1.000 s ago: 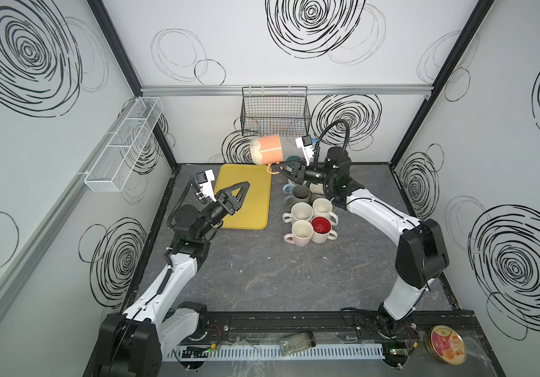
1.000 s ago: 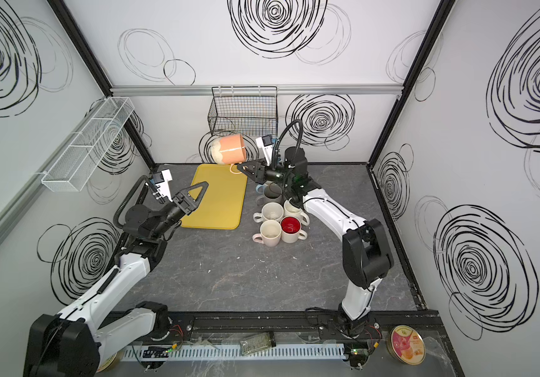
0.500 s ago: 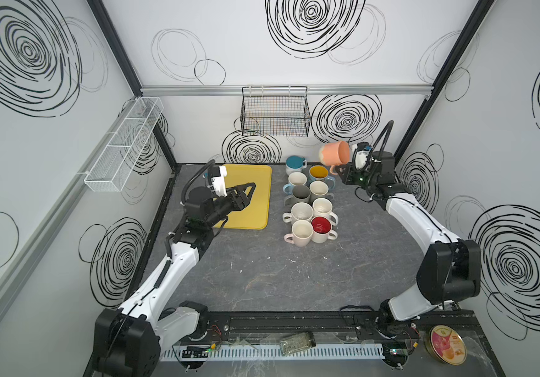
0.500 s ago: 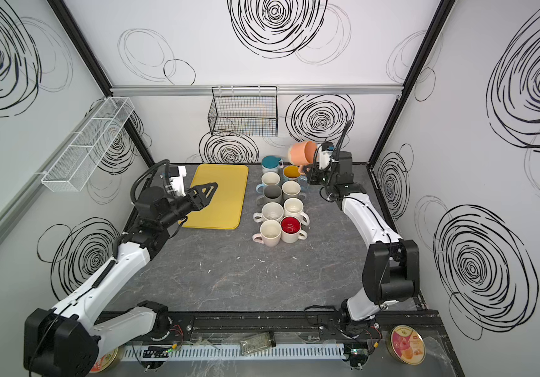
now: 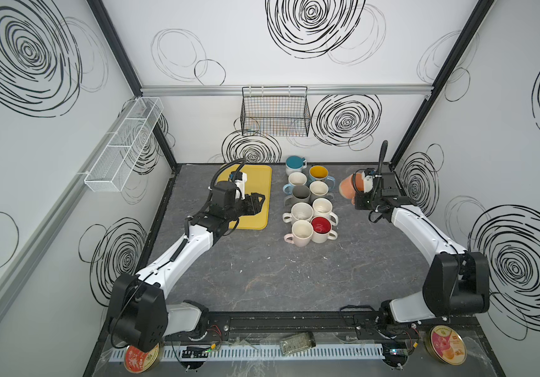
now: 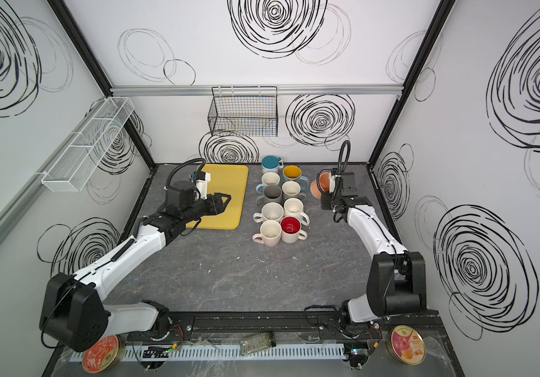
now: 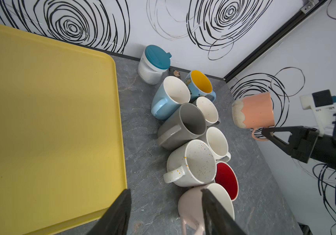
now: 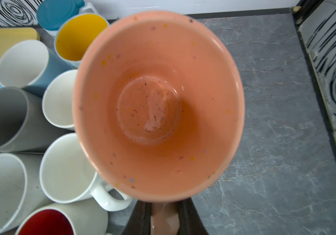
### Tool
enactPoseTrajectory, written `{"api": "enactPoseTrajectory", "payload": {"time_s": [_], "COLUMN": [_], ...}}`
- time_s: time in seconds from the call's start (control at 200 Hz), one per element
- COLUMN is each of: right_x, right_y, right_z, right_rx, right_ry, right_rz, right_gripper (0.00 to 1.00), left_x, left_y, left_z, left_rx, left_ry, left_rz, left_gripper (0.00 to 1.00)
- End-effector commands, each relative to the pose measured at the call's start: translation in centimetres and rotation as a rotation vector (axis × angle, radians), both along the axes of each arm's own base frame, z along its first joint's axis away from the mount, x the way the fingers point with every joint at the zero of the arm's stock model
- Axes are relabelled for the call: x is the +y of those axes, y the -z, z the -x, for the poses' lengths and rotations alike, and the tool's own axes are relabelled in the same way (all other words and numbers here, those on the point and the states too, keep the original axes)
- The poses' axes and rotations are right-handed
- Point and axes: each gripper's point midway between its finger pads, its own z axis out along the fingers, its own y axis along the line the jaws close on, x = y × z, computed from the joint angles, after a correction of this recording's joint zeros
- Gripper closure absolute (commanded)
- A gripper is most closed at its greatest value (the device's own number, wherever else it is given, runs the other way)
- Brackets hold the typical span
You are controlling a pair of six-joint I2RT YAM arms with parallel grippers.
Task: Turn the mug right side up
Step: 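Lower the peach mug upright beside the red-lined mug with the right gripper, then open the right gripper and withdraw from the peach mug while the left retracts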
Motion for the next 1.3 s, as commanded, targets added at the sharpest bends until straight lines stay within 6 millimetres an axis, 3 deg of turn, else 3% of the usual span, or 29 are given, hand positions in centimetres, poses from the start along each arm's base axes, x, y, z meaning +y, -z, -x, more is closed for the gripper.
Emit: {"api": "enactPoseTrajectory", "payload": {"time_s": [0.0, 0.225, 0.39, 0.49, 0.63, 0.991, 1.096, 1.201, 1.296], "right_x": [-0.5, 0.1, -0.2, -0.2, 1.5, 2.8, 2.7, 2.6, 2.4], "right_y": [-3.5, -1.3, 0.1, 1.1, 3.1, 7.2, 7.5, 7.1, 6.8], "right_z": [0.3, 1.8, 1.7, 1.4, 1.5, 1.3, 1.3, 1.1, 1.2], "right_rx": [-0.126, -0.056, -0.054, -0.035, 0.005, 0.127, 0.134, 0.124, 0.125], "right_ry": [-0.058, -0.228, -0.27, -0.299, -0.419, -0.463, -0.462, -0.455, -0.451], "right_rz": [0.109, 0.223, 0.288, 0.322, 0.382, 0.443, 0.454, 0.47, 0.474], "right_gripper": [1.0, 1.0, 1.0, 1.0, 1.0, 1.0, 0.87, 0.63, 0.57], "left_x": [-0.1, -0.6, -0.5, -0.1, 0.8, 3.1, 3.7, 4.3, 4.6], "left_y": [-0.9, -0.2, 0.0, 0.1, 0.3, -0.2, 0.2, 0.2, 0.0], "left_z": [-0.6, -0.6, -0.4, -0.2, 0.1, 1.0, 1.2, 1.2, 1.0], "left_rx": [-0.047, -0.038, -0.033, -0.035, -0.04, -0.062, -0.053, -0.054, -0.058], "left_ry": [0.007, 0.045, 0.071, 0.064, 0.05, 0.012, 0.003, -0.008, -0.008], "left_rz": [-0.017, -0.026, -0.037, -0.04, -0.035, -0.038, -0.036, -0.038, -0.037], "left_gripper": [0.41, 0.41, 0.41, 0.41, 0.41, 0.41, 0.41, 0.41, 0.41]}}
